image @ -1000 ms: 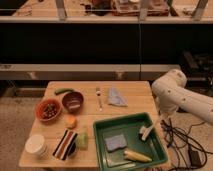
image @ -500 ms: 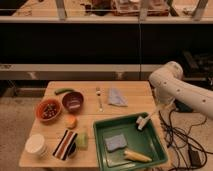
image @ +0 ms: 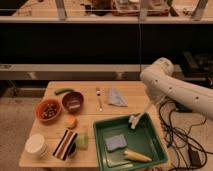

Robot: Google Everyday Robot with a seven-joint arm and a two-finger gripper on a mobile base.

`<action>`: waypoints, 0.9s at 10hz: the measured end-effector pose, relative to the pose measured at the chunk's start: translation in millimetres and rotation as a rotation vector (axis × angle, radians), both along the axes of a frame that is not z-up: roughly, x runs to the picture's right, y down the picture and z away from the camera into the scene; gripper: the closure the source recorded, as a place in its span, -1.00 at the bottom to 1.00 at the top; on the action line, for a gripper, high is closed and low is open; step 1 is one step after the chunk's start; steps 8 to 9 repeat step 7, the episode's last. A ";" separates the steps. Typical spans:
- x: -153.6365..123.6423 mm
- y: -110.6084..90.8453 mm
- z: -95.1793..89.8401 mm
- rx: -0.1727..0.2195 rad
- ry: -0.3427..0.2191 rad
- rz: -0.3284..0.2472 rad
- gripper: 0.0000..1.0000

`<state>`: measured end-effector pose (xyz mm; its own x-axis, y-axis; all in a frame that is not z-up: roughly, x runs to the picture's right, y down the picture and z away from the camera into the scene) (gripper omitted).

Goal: Wipe tray with brush

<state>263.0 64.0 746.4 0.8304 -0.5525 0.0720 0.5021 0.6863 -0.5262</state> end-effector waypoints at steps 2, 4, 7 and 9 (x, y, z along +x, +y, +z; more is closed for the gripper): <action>-18.6 20.8 -18.1 -0.017 -0.037 -0.034 1.00; -21.6 48.0 -23.9 -0.048 -0.045 -0.023 1.00; 7.3 54.9 -33.5 -0.048 -0.007 0.039 1.00; 7.3 54.9 -33.5 -0.048 -0.007 0.039 1.00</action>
